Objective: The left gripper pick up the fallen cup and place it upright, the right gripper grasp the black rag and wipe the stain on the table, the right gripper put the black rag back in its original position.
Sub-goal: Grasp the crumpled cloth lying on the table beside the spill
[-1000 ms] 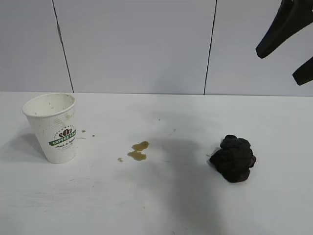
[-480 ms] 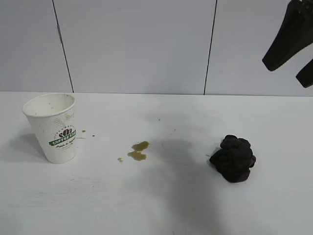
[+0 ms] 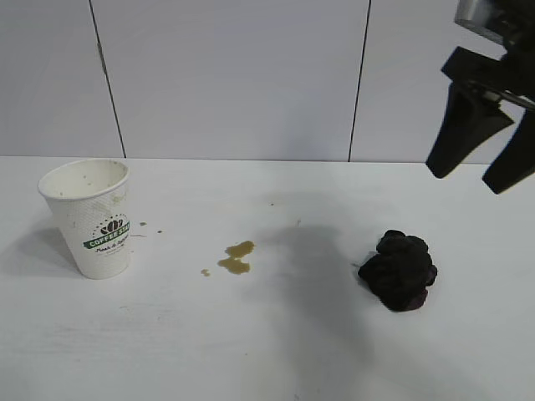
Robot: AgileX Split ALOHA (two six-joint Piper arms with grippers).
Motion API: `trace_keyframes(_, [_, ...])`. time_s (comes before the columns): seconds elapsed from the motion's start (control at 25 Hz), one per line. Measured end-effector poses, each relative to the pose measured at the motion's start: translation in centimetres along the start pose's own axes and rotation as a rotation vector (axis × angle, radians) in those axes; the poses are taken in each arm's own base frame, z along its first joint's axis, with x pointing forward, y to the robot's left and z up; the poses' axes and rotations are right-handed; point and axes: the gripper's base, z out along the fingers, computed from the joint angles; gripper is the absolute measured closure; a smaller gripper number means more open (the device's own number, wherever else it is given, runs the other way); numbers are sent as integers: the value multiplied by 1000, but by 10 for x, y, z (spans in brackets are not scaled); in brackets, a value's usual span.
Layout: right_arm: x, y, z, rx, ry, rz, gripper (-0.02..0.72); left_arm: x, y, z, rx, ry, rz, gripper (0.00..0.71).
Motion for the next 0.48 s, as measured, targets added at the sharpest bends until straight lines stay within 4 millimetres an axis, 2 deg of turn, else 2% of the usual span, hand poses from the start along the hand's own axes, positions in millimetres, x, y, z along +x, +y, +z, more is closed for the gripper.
trace_keyframes(0.12, [-21,10,15,43,22,-30,230,0,0,0,0,0,0,253])
trace_keyframes(0.24, [-33,11,36,127,92,-40,230,0,0,0,0,0,0,253])
trace_keyframes(0.48, [-34,0,78,178,205,2,230,0,0,0,0,0,0,253])
